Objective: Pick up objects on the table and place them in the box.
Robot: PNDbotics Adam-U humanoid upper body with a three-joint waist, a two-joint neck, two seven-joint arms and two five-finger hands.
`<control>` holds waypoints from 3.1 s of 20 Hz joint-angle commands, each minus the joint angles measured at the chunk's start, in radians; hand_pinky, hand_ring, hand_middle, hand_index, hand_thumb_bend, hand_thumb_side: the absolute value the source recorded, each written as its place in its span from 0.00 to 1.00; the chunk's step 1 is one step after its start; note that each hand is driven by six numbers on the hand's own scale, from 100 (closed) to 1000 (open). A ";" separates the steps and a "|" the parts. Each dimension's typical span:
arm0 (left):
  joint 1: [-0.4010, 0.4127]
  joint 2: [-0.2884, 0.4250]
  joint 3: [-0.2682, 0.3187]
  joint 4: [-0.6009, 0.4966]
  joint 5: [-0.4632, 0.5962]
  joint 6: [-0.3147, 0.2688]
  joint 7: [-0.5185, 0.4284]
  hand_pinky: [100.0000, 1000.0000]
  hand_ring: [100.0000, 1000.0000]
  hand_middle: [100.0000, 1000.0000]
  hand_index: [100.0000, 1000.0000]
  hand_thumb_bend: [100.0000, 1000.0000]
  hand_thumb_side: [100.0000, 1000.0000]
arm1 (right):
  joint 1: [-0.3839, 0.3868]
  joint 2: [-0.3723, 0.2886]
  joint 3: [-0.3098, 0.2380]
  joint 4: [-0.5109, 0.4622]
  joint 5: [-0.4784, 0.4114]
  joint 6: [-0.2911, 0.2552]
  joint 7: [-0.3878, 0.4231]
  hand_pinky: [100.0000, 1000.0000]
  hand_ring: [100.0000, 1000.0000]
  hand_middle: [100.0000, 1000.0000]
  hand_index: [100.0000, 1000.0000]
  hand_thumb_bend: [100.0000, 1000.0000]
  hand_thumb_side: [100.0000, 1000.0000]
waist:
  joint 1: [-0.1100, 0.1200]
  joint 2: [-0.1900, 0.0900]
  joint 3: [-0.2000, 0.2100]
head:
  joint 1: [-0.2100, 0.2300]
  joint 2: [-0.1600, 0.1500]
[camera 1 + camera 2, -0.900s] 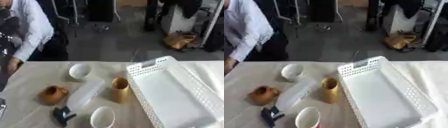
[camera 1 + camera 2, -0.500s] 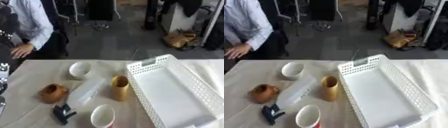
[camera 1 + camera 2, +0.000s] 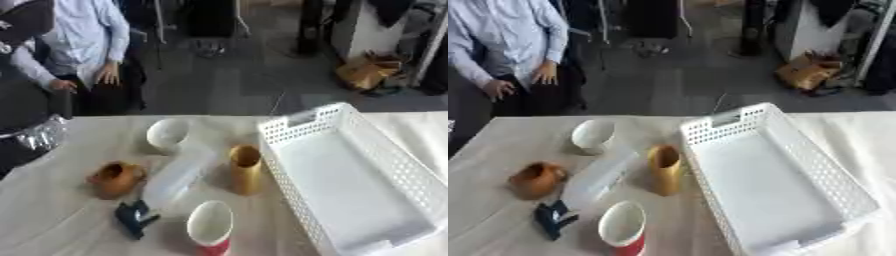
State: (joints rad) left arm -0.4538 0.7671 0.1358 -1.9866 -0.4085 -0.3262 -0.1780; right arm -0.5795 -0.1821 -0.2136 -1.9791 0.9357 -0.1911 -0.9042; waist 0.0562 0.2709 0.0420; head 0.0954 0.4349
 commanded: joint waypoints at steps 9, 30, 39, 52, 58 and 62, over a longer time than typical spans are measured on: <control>-0.115 0.213 -0.108 0.168 0.012 -0.014 -0.495 1.00 1.00 1.00 1.00 0.00 0.25 | -0.003 -0.026 0.016 -0.021 0.002 0.013 -0.003 0.69 0.79 0.81 0.72 0.00 1.00 | 0.009 -0.034 -0.005 | 0.010 0.014; -0.308 0.178 -0.287 0.543 0.082 -0.047 -0.557 1.00 1.00 1.00 1.00 0.00 1.00 | 0.001 -0.022 0.018 -0.021 -0.026 0.019 -0.003 0.69 0.78 0.79 0.68 0.00 1.00 | 0.018 -0.032 -0.023 | 0.034 0.023; -0.319 0.164 -0.312 0.557 0.057 -0.010 -0.571 1.00 1.00 1.00 1.00 0.00 1.00 | 0.003 -0.020 0.014 -0.021 -0.038 0.014 -0.003 0.68 0.78 0.78 0.67 0.00 1.00 | 0.019 -0.029 -0.024 | 0.036 0.023; -0.332 0.128 -0.383 0.653 -0.022 -0.047 -0.589 1.00 1.00 1.00 1.00 0.12 1.00 | 0.002 -0.016 0.012 -0.021 -0.056 0.012 -0.003 0.68 0.78 0.76 0.65 0.00 1.00 | 0.018 -0.027 -0.030 | 0.044 0.018; -0.339 0.116 -0.395 0.676 -0.024 -0.050 -0.592 1.00 1.00 1.00 1.00 0.12 1.00 | 0.000 -0.017 0.011 -0.021 -0.063 0.010 -0.003 0.68 0.78 0.76 0.65 0.00 1.00 | 0.018 -0.024 -0.029 | 0.045 0.020; -0.337 0.110 -0.403 0.688 -0.040 -0.058 -0.579 1.00 1.00 1.00 1.00 0.12 1.00 | 0.000 -0.015 0.012 -0.021 -0.066 0.010 -0.003 0.68 0.78 0.76 0.64 0.00 1.00 | 0.017 -0.024 -0.030 | 0.047 0.018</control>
State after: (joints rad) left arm -0.7705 0.8560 -0.2734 -1.2964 -0.4413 -0.3579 -0.7402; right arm -0.5661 -0.1888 -0.1975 -1.9791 0.8781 -0.1767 -0.9060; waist 0.0739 0.2630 0.0119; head 0.1391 0.4474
